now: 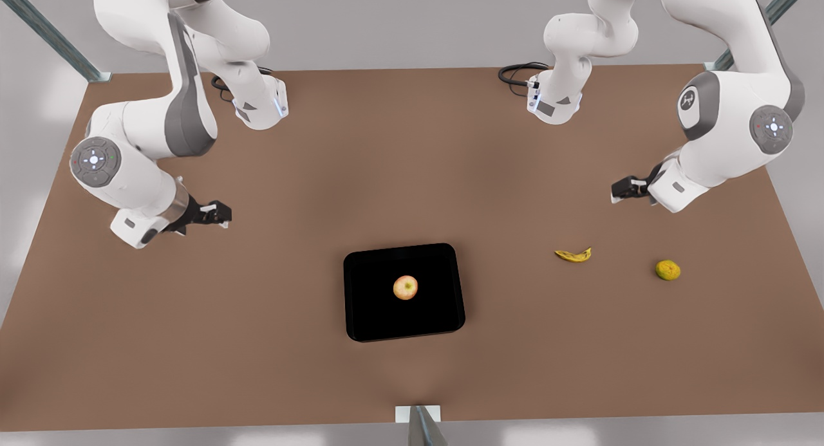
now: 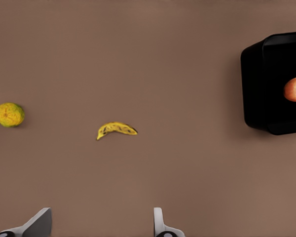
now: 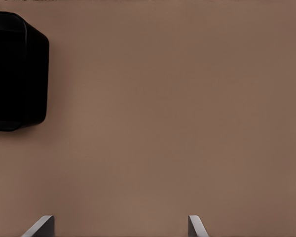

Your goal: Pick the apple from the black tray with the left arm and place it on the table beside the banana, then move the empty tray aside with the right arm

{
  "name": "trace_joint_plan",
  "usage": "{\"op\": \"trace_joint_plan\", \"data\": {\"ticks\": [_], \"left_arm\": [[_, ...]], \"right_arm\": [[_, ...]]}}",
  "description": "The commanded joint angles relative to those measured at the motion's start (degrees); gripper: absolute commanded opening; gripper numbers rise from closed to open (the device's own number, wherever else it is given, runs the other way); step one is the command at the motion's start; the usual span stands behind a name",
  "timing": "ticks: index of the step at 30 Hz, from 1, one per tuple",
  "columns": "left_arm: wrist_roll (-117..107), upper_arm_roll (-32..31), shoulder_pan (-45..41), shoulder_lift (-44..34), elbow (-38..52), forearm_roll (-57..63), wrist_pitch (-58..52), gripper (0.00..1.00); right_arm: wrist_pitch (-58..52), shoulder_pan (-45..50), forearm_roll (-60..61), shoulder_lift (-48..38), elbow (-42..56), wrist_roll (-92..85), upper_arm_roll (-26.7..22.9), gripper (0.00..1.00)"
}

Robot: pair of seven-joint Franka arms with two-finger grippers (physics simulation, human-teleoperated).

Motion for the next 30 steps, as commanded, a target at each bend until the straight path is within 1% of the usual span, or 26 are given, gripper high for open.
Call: {"op": "trace_joint_plan", "data": {"ticks": [1,4,5,6,7,9,11,12,14,15,16,17,19,21,23,24,27,30], "left_arm": [[0.98,-0.03,0.63,-0.28,-0.2,-0.21,3.34,1.0],[-1.74,-1.52,0.45,0.78,-0.11,0.49,2.9,1.0],[-2.7,-7.31,-0.69,1.91,1.46,1.37,3.26,1.0],[-13.93,-13.02,-2.36,8.76,9.46,3.21,2.64,1.0],[-25.28,-16.81,-5.87,15.0,16.05,5.76,2.11,1.0],[-41.29,-16.81,-14.66,25.81,28.36,9.89,2.73,1.0],[-51.3,-16.64,-19.93,33.38,34.43,10.25,6.68,1.0],[-52.28,-16.55,-21.26,35.58,35.13,11.82,7.91,1.0],[-54.91,-16.2,-22.31,39.71,35.13,12.62,14.5,1.0],[-59.13,-16.02,-23.63,41.64,35.48,15.78,17.84,1.0],[-63.09,-16.02,-25.56,45.59,39.35,16.49,18.64,1.0],[-65.46,-16.11,-26.62,46.65,39.97,16.57,19.87,1.0],[-67.22,-16.29,-27.5,47.88,39.79,16.57,21.45,1.0],[-69.24,-12.51,-27.5,51.04,40.76,16.57,31.29,1.0],[-69.24,-11.19,-27.5,54.38,42.25,16.57,37.09,1.0],[-69.42,-10.4,-28.73,56.67,44.36,16.57,37.27,1.0],[-70.39,-7.41,-32.95,57.55,44.54,16.66,37.27,1.0],[-70.04,-6.44,-33.65,58.43,44.54,17.45,37.27,1.0]], "right_arm": [[2.04,-0.05,-1.5,0.12,0.17,2.61,-0.1,1.0],[1.87,-0.31,-1.5,0.21,0.34,1.99,-0.28,1.0],[1.43,-0.22,-1.5,0.21,0.7,2.61,-0.28,1.0],[1.25,-0.14,-1.41,0.21,0.61,2.7,-0.19,1.0],[1.34,-0.14,-1.41,0.65,0.69,2.7,-0.19,1.0],[1.6,-0.93,-1.41,1.52,0.7,2.7,-0.45,1.0],[1.69,-1.19,-1.23,1.44,1.93,2.61,-2.03,1.0],[1.78,-1.19,-1.32,1.26,1.93,2.7,-2.03,1.0],[1.95,-1.02,-1.94,1.35,1.93,2.52,-1.6,1.0],[2.13,-0.84,-1.94,1.44,1.93,2.52,-1.42,1.0],[2.13,-0.84,-1.76,1.44,2.01,2.44,-1.51,1.0],[2.3,0.83,-2.29,1.53,2.01,2.44,-0.98,1.0],[4.06,0.92,-3.08,1.53,2.1,2.61,-1.42,1.0],[3.8,1.09,-2.99,1.35,3.07,2.79,-1.07,1.0],[3.71,1.09,-3.08,1.35,3.33,2.7,-1.07,1.0],[3.8,1.09,-2.99,1.44,3.33,2.7,-1.07,1.0],[3.8,1.09,-3.08,1.44,3.33,2.7,-1.07,1.0],[3.8,1.09,-3.08,1.44,3.33,2.7,-1.07,1.0]]}}
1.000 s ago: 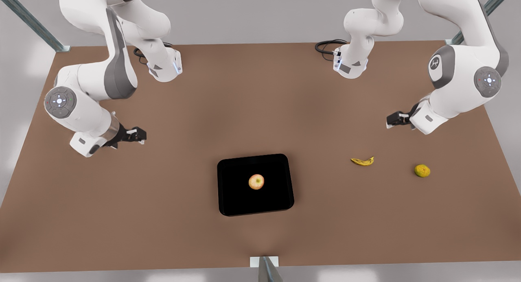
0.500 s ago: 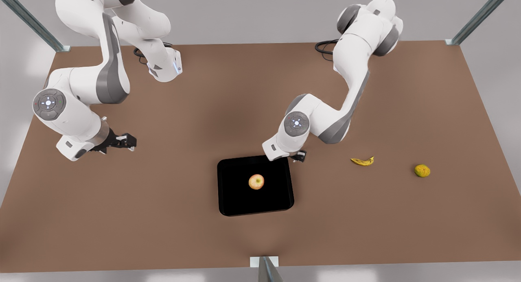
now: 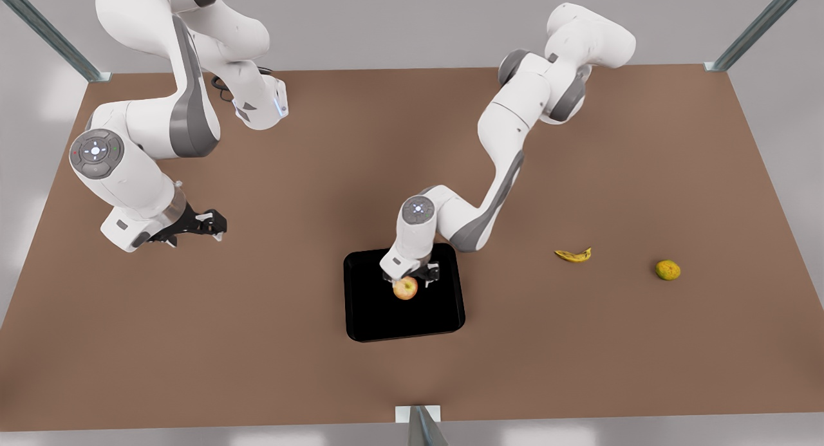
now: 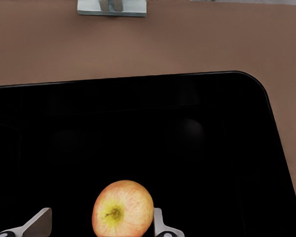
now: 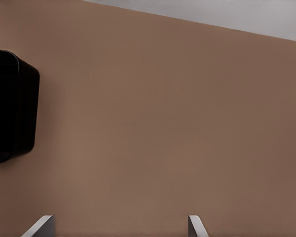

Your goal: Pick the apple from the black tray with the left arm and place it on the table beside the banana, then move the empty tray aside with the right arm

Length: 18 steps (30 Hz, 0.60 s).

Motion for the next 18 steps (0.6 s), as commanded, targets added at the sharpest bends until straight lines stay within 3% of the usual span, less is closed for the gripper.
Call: {"op": "trace_joint_plan", "data": {"ticks": [1,18], "left_arm": [[-22.16,0.31,-0.72,0.57,-0.02,1.06,3.92,1.0],[-21.55,1.36,-1.86,6.19,-0.46,2.46,7.61,1.0]], "right_arm": [[0.17,0.0,-0.01,-0.06,0.03,0.55,0.0,1.0],[0.17,0.0,0.08,0.03,0.03,0.55,0.0,1.0]]}}
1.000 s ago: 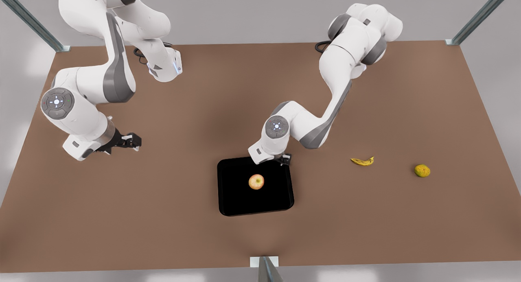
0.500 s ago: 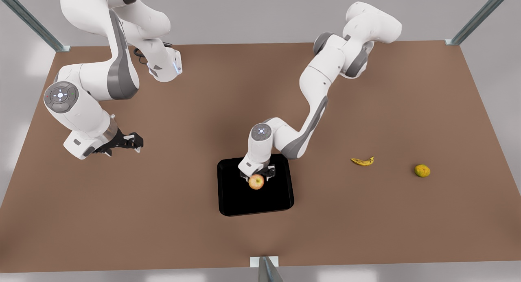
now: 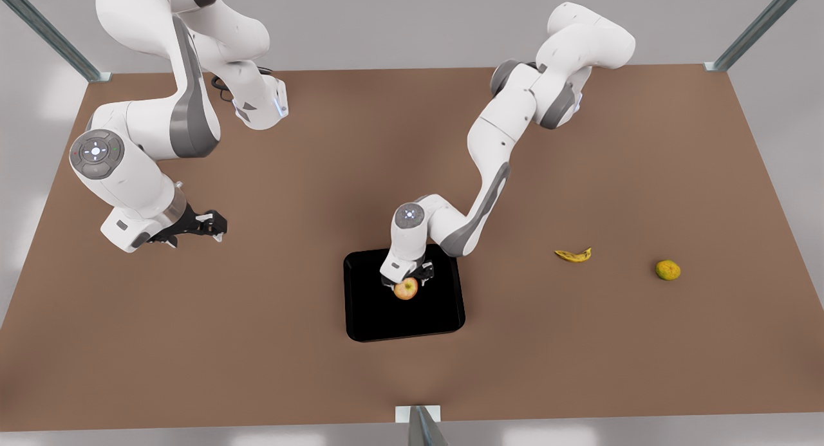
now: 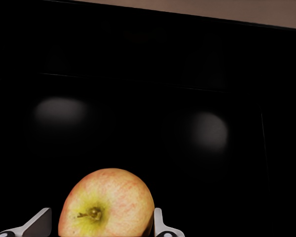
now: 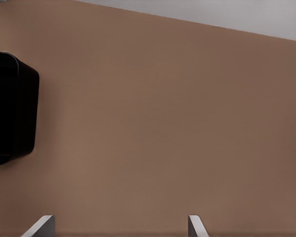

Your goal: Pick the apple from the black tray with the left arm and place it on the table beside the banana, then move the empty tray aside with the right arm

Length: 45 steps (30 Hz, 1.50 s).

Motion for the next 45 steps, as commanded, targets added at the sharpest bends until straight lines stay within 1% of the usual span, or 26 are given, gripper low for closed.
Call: {"op": "trace_joint_plan", "data": {"ticks": [1,9,10,11,12,13,16,18,21,22,23,25,26,27,28,29,30,32,33,38,39,40,41,42,43,45], "left_arm": [[-7.85,0.09,0.0,0.14,0.04,0.1,1.92,1.0],[-7.85,0.53,0.0,1.2,0.04,0.18,3.86,1.0],[-7.94,0.53,-0.09,1.2,0.04,0.1,3.86,0.98],[-8.12,0.53,0.0,1.2,0.04,0.1,3.86,0.85],[-8.2,0.53,-0.09,1.2,0.04,0.1,3.86,0.8],[-8.2,0.53,-0.09,1.02,0.04,0.19,3.68,0.79],[-7.76,0.7,-0.26,0.14,0.04,0.1,0.87,0.79],[-2.94,0.18,0.53,-3.2,0.04,-0.52,-6.95,0.79],[14.55,-0.7,7.29,-12.42,-0.22,-7.63,-22.33,0.79],[23.95,-0.7,11.86,-15.5,-1.19,-10.36,-25.85,0.79],[34.49,-0.7,16.69,-17.79,-3.21,-12.38,-28.05,0.79],[55.5,-0.61,28.03,-21.65,-8.31,-15.46,-28.05,0.79],[61.22,-0.7,31.64,-20.96,-8.92,-15.55,-27.44,0.79],[62.11,-0.7,33.49,-20.51,-13.23,-16.34,-21.73,0.79],[62.02,-0.7,33.49,-18.67,-14.38,-16.34,-17.94,0.8],[62.11,-0.7,33.84,-17.44,-14.29,-16.25,-17.59,0.8],[61.93,-0.7,33.84,-16.03,-14.29,-16.51,-15.83,0.8],[61.58,-0.7,33.75,-14.98,-14.2,-16.43,-15.66,0.82],[61.58,-0.7,33.84,-14.62,-14.11,-16.43,-15.66,1.0],[59.74,-0.61,33.66,-15.15,-13.32,-16.07,-15.92,1.0],[59.12,0.0,33.75,-21.21,-11.66,-15.63,-26.08,1.0],[62.71,0.0,35.77,-27.97,-7.26,-16.34,-47.45,1.0],[64.74,-0.09,37.7,-34.37,-9.44,-16.25,-52.81,1.0],[68.69,-0.17,40.43,-46.12,-19.76,-15.46,-53.38,1.0],[69.66,-0.09,40.52,-66.51,-47.87,-13.01,-32.15,1.0],[66.59,0.0,41.13,-63.58,-45.49,-12.82,-34.38,1.0]], "right_arm": [[-0.01,0.0,0.03,-0.06,0.03,0.17,0.0,1.0],[-0.01,0.0,0.03,-0.06,0.03,0.25,0.0,1.0],[-0.01,0.0,-0.06,-0.06,0.03,0.25,0.0,1.0],[-0.01,0.0,-0.06,-0.06,0.03,0.25,0.0,1.0],[-0.01,0.0,-0.06,-0.06,0.03,0.25,0.0,1.0],[-0.01,0.0,0.03,-0.06,0.03,0.25,0.0,1.0],[-0.01,0.0,-0.06,-0.06,0.03,0.25,0.0,1.0],[-0.01,0.0,0.03,-0.06,0.03,0.25,0.0,1.0],[-0.1,0.09,0.03,-0.06,0.03,0.25,0.0,1.0],[-0.71,2.63,-0.33,-0.15,0.64,0.34,1.05,1.0],[-0.45,8.7,-1.73,0.03,1.87,1.65,1.49,1.0],[-0.45,12.57,-1.56,1.26,6.18,9.48,1.58,1.0],[-0.45,12.66,-1.47,2.49,7.76,13.61,1.75,1.0],[0.34,12.66,-1.47,3.54,7.85,17.39,3.16,1.0],[0.95,13.01,-1.73,5.3,7.85,21.78,5.09,1.0],[3.15,14.15,-1.56,6.44,7.85,26.35,4.92,1.0],[3.68,15.12,-1.56,9.16,9.6,25.65,5.01,1.0],[3.51,15.29,-1.38,11.1,10.4,25.39,5.53,1.0],[3.42,15.3,-1.38,11.97,10.4,25.48,5.53,1.0],[6.32,15.3,-1.82,17.87,10.66,25.39,5.36,1.0],[7.45,15.3,-1.82,18.83,10.66,25.48,5.27,1.0],[8.95,15.3,-1.82,20.33,10.75,26.09,5.1,1.0],[9.3,15.3,-1.82,21.38,10.75,27.05,5.1,1.0],[10.35,15.3,-1.82,22.26,10.66,27.76,5.1,1.0],[11.15,15.3,-1.73,23.49,10.66,30.12,5.1,1.0],[14.49,15.3,-1.47,24.55,10.4,32.42,5.1,1.0]]}}
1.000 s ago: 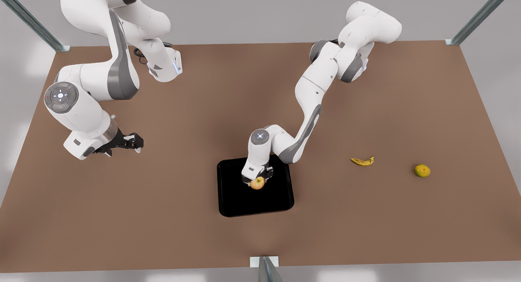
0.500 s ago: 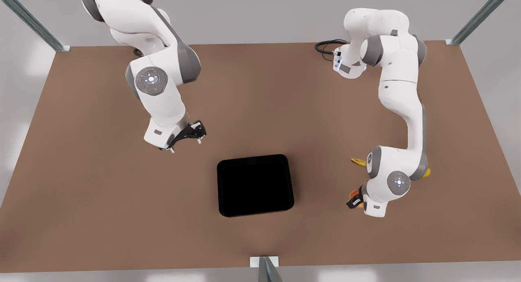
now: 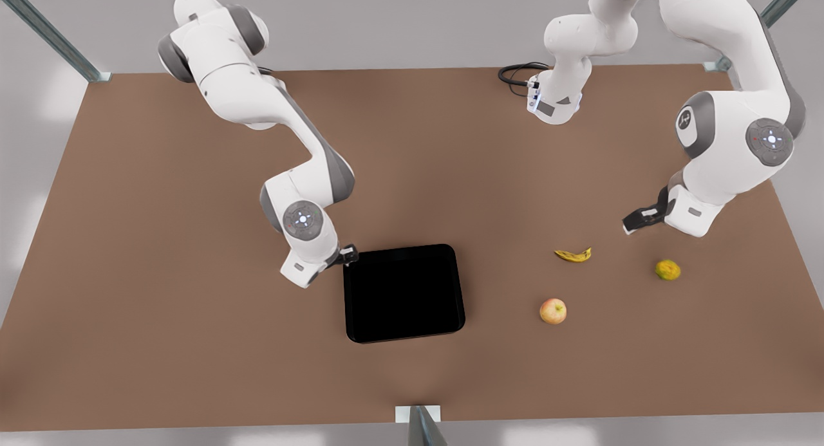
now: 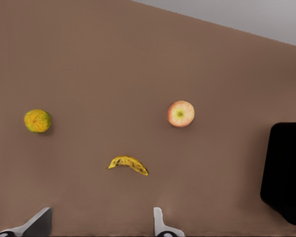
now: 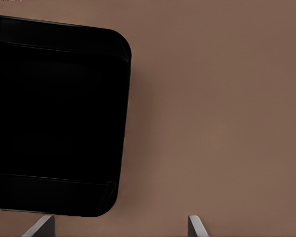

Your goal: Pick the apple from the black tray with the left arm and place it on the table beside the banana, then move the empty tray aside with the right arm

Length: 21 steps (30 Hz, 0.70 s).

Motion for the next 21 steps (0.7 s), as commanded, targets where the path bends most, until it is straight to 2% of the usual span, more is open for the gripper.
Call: {"op": "trace_joint_plan", "data": {"ticks": [1,3,7,21], "left_arm": [[21.28,0.02,0.17,-1.34,-2.39,1.2,-2.06,1.0],[20.58,0.02,0.17,1.74,3.15,0.94,-6.63,1.0],[20.58,0.02,0.17,2.0,3.15,0.23,-6.63,1.0],[20.58,0.02,0.52,4.02,2.88,0.14,-6.02,1.0]], "right_arm": [[6.7,-0.09,0.21,0.82,-0.13,13.88,-0.06,1.0],[9.6,-0.18,0.29,1.96,-0.31,13.88,-0.06,1.0],[15.75,-1.06,0.38,4.77,-0.83,13.8,-0.06,1.0],[18.04,-1.41,-0.41,8.9,-1.8,9.14,0.2,1.0]]}}
